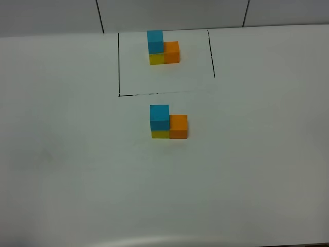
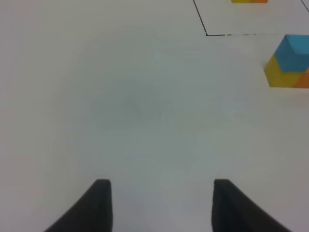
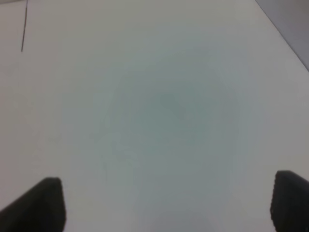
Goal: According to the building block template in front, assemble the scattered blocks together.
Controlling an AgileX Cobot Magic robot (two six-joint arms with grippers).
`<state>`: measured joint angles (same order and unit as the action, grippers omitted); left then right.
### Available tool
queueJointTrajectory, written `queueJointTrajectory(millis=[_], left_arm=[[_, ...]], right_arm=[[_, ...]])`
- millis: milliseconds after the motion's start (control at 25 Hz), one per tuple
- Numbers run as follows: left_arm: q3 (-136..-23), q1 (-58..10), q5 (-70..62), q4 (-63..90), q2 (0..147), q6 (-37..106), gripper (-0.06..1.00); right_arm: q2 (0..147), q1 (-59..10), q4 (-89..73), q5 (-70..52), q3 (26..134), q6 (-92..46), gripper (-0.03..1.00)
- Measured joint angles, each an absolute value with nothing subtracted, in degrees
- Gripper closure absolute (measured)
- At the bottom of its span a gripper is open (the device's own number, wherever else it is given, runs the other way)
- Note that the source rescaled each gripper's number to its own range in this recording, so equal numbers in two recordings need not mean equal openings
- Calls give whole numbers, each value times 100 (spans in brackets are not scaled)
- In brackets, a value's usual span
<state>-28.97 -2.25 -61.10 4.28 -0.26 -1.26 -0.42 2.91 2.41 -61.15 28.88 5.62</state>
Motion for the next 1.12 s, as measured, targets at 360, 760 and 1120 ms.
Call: queueJointTrajectory(millis=[360,760,1120], left_arm=[[-2897,-225,-6110,428,-26,-126,87],[-2897,-225,-6110,428,-26,-126,87],[-2897,-225,-6110,428,-26,-126,87]], right_arm=[[-42,296,231,-6115,2888,557,24],[-42,296,231,-6115,2888,549,24],[-42,296,220,-6115,2888,554,24]])
